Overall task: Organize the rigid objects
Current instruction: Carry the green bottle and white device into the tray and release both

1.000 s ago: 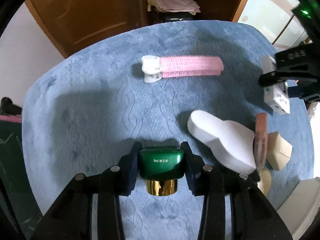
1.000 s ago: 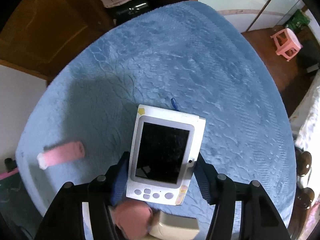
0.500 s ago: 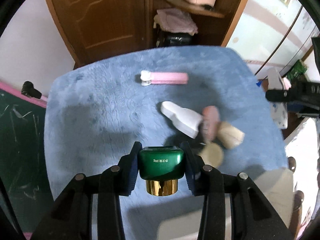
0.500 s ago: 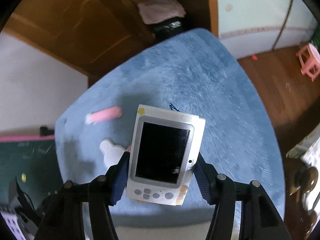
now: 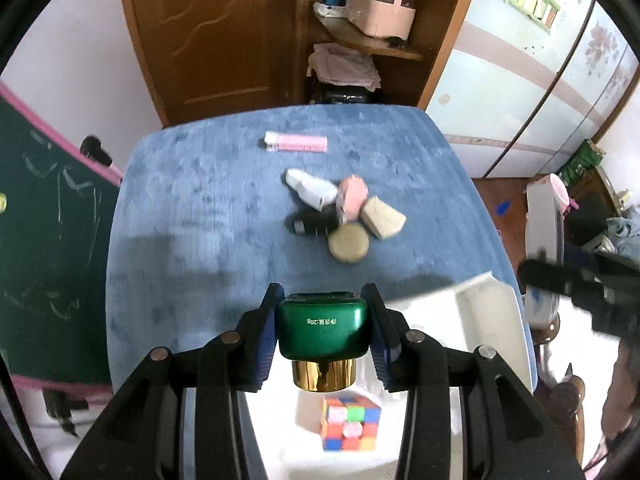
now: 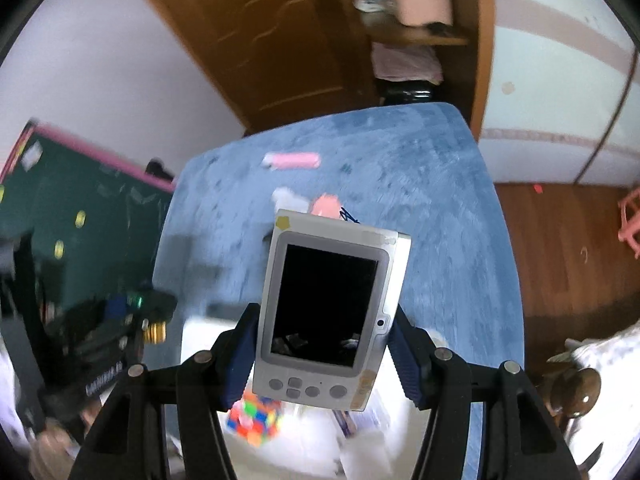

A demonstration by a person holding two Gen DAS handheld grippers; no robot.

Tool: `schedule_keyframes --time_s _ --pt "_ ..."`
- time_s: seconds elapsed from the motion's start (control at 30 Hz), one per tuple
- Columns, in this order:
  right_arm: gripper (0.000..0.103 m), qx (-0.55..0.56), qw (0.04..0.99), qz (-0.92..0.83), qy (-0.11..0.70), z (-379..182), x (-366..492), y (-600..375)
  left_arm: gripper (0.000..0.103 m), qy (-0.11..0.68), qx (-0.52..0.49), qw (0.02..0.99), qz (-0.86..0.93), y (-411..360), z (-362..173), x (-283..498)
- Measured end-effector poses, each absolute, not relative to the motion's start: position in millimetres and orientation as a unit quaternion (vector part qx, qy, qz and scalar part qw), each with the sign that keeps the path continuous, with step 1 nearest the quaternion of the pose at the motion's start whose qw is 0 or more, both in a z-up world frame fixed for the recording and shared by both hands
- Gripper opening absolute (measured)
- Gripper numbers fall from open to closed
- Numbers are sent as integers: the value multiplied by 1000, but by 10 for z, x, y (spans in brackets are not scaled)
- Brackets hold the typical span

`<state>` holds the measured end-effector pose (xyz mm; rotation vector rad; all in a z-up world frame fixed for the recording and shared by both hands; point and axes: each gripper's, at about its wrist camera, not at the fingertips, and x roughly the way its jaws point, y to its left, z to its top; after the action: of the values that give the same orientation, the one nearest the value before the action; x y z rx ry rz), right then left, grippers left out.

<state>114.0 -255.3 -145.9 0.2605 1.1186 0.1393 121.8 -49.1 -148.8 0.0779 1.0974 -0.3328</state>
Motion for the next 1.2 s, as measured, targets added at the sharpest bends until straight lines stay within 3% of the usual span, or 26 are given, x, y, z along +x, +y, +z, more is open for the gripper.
schedule_keyframes --time_s 0.57,1.2 --pt "61 68 760 125 634 -2734 132 -1963 43 573 27 813 -101 -420 -2366 862" --pt "61 42 728 138 670 -3171 60 -1676 43 586 37 805 -92 -524 -2720 972"
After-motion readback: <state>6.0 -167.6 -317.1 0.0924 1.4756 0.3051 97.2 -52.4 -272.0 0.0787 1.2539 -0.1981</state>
